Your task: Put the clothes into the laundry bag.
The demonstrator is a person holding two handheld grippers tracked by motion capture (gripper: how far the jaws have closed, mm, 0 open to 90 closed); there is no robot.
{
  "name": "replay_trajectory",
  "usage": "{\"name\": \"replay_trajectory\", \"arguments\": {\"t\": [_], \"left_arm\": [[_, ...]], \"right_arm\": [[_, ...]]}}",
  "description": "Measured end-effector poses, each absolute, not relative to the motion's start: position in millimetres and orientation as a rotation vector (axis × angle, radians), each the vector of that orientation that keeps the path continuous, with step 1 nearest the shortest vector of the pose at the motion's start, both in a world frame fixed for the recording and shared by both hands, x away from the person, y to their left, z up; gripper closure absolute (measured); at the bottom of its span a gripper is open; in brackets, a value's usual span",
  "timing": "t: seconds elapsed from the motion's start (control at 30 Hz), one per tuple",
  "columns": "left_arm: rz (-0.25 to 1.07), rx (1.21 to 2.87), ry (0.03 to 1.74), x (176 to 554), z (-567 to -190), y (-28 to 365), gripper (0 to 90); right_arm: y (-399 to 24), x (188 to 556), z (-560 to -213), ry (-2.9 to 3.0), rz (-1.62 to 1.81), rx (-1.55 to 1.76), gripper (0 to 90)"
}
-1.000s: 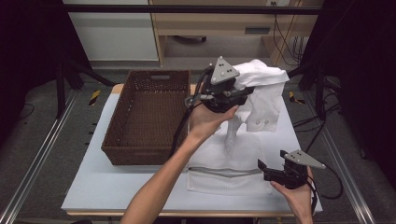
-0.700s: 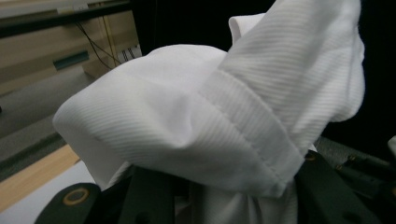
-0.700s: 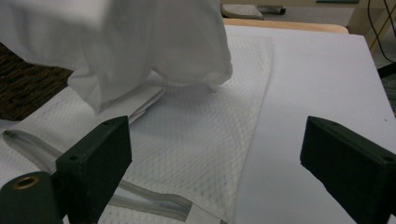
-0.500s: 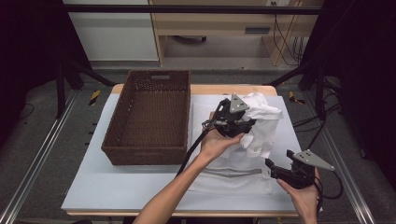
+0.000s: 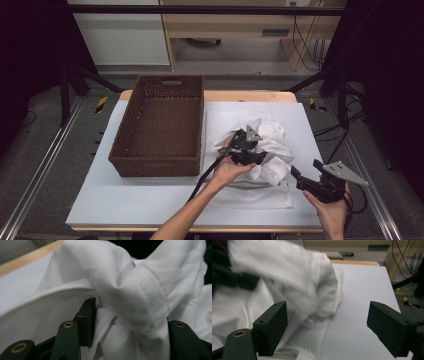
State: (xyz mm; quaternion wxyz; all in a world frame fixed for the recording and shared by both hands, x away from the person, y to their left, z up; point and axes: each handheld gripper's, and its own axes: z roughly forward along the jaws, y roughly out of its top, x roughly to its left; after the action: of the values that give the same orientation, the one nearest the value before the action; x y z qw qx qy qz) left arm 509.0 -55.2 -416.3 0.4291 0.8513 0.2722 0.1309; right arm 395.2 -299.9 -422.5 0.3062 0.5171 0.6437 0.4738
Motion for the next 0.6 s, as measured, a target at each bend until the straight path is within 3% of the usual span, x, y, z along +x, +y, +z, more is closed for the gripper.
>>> {"name": "replay_trajectory", "arguments": {"t": [0.13, 0.4, 0.53, 0.6], "left_arm": [[0.296, 2.139, 0.717, 508.9, -429.0, -48.6, 43.6], [0.265, 2.167, 0.697, 495.8, -417.3, -26.6, 15.9], [0.341, 2.139, 0.640, 475.1, -402.5, -10.4, 14.5], [0.332, 2.119, 0.624, 463.5, -401.4, 1.5, 18.6]], "right_arm": [[-297.6, 393.2, -418.3, 1.705, 1.294, 1.361, 19.0], [-283.2, 400.7, -424.6, 1.769, 1.283, 1.339, 19.2], [-275.0, 402.4, -424.4, 1.786, 1.291, 1.322, 18.5], [-270.4, 402.7, -423.8, 1.795, 1.294, 1.310, 17.6]]}}
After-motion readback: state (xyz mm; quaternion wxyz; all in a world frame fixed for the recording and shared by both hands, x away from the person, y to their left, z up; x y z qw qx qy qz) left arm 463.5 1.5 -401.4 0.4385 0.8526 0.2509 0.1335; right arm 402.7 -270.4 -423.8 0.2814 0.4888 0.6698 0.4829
